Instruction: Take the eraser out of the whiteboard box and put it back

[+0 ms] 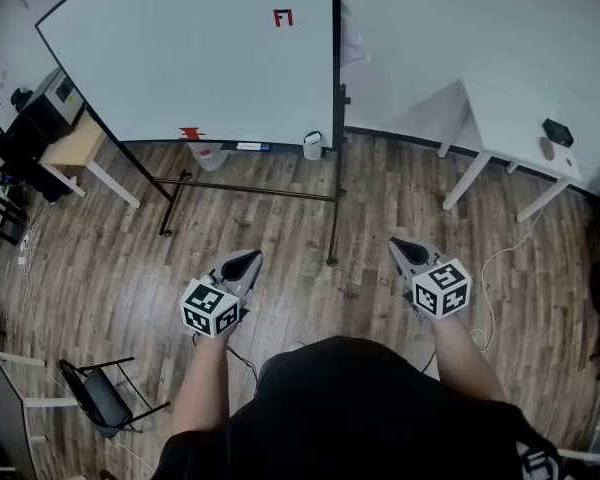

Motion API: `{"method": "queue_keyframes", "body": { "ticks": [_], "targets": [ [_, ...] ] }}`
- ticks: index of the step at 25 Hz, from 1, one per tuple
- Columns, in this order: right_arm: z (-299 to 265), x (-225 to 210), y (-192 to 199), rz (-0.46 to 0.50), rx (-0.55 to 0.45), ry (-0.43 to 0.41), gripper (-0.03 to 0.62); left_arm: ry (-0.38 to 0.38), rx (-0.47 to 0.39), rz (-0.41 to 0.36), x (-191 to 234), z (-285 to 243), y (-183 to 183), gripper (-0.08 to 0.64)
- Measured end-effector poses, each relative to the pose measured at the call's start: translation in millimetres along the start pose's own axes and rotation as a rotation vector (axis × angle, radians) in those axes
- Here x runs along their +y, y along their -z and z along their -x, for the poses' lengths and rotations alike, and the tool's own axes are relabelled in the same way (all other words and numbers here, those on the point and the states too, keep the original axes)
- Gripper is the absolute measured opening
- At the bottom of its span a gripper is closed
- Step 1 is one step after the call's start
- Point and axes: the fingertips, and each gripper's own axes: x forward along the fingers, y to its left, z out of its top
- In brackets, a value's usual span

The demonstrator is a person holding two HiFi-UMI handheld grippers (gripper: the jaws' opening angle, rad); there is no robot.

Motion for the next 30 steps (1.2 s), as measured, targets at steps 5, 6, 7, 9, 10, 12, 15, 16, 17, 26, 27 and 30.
{"method": "queue_keyframes", "body": {
  "ticks": [5,6,7,9,10,12,15,16,17,26,27,30],
  "targets": [
    [2,-11,-6,0.009,-0.007,-0.017,-0.006,-0.003,-0.004,0.006,-8,-12,-4,0.011],
    [1,-12,-4,0.007,-0.005,-0.024,-0.006,-0.001,-0.004,0.005,-10,-16,-5,0.011],
    [1,-13,-2,0.005,-0.002,-0.030,-0.006,0.002,-0.005,0.005,-12,-20,-7,0.012],
    [-2,-16,3,-0.002,0.004,-0.037,-0.006,0.005,-0.004,0.004,-15,-26,-9,0.011],
    [-3,-20,4,-0.006,0.005,-0.036,-0.006,0.005,-0.003,0.004,-17,-29,-9,0.011],
    [-4,-28,2,-0.014,0.002,-0.027,-0.006,0.002,-0.002,0.002,-19,-32,-10,0.011],
    [-6,-38,-5,-0.017,-0.011,-0.020,-0.006,-0.014,-0.009,0.008,-17,-31,-14,0.011],
    [-8,-39,-8,-0.015,-0.014,-0.022,-0.006,-0.022,-0.016,0.015,-14,-30,-15,0.011],
    [-10,-38,-11,-0.012,-0.017,-0.026,-0.006,-0.030,-0.023,0.025,-11,-29,-15,0.011],
    [-21,-35,-1,-0.022,0.000,-0.048,-0.006,-0.032,-0.012,0.045,-4,-35,-9,0.011],
    [-22,-39,-1,-0.023,0.002,-0.044,-0.006,-0.031,-0.013,0.045,-2,-38,-9,0.011],
    [-27,-47,-5,-0.023,0.004,-0.029,-0.006,-0.021,-0.014,0.041,6,-46,-13,0.011]
  ]
}}
